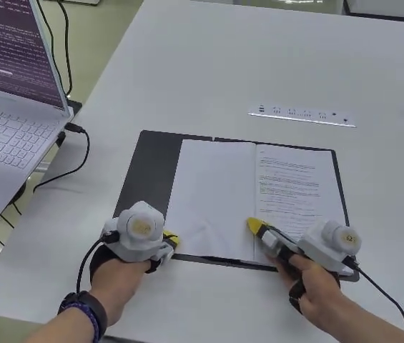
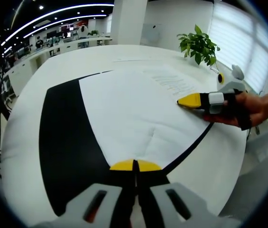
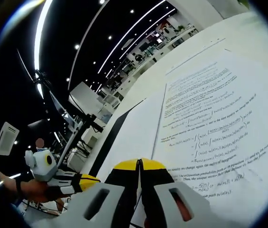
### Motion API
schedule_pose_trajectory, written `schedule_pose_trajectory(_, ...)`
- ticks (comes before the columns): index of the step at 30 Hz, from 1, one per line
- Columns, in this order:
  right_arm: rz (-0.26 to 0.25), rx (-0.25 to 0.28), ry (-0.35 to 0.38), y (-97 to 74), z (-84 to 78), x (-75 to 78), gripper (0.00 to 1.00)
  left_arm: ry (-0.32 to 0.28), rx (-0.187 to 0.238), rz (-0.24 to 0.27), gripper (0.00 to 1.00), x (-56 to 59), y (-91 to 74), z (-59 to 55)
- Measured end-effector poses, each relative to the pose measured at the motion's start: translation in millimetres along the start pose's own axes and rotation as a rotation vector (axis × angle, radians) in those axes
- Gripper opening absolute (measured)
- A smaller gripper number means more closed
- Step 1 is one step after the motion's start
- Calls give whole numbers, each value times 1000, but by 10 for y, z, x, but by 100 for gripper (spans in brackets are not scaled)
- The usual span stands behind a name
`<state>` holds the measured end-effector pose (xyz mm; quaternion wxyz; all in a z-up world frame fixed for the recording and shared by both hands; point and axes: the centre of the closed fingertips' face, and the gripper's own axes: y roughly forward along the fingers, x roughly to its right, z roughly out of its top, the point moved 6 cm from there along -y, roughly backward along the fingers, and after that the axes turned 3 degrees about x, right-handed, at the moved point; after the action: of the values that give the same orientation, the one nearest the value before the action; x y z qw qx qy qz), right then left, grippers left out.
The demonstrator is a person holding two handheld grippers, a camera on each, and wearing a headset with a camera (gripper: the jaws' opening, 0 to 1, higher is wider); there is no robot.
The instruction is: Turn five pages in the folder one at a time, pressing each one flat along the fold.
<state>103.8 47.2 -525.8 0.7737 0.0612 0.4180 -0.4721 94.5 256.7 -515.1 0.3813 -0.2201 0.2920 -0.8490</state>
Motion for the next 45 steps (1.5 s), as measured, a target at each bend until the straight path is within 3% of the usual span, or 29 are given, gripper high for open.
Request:
schedule_pose_trajectory(16,-7,-33,-31,-244,-223,-111,0,21,-5,-7,0,-8,-2,-2)
schedule_pose_trajectory(29,-28,-41,-36,-347,-314,-157,0,4,-14,13,0,-8,11,-1)
schedule_pose_trajectory(39,-93,-26,-29,-380,-356,-175,0,15,-41,64,0,44,28,29)
schedule_pose_trajectory(44,-120,-19,0,-421,-386,-202,0,-9,-62,77,0,41,28,41)
schedule_pose_trajectory(45,-124,-33,-22,-429,-391,-218,0,-12,-67,79,0,45,27,41)
